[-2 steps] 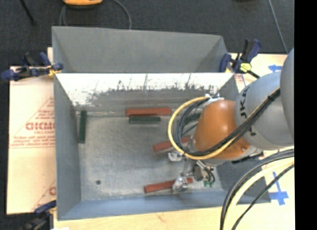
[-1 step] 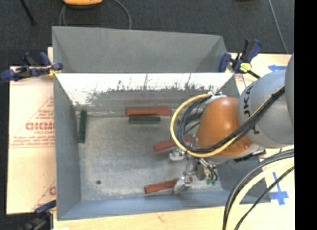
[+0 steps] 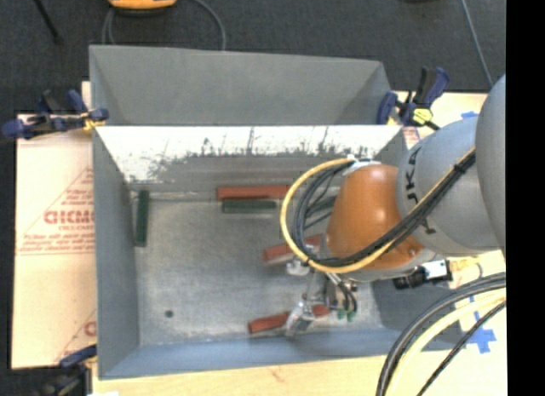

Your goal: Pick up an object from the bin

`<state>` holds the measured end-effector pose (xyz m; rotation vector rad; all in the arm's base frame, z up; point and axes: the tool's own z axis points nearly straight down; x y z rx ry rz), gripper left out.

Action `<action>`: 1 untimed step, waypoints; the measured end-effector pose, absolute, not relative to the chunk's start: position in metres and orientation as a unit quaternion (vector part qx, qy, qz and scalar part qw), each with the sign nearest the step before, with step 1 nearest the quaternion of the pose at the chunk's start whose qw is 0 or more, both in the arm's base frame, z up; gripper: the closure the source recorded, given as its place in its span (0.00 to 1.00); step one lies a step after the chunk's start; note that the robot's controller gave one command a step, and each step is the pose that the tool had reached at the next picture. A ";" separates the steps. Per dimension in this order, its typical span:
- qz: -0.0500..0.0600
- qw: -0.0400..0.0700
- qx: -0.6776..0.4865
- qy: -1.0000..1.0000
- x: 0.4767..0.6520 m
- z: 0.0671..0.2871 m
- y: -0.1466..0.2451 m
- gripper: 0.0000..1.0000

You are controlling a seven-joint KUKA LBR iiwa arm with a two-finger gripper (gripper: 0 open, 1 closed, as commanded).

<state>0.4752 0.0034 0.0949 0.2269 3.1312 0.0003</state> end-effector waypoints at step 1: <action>-0.001 0.004 0.031 1.000 0.483 0.076 0.011 0.00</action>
Offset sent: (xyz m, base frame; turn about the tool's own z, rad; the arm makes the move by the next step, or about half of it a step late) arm 0.0088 0.0059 -0.0249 0.2481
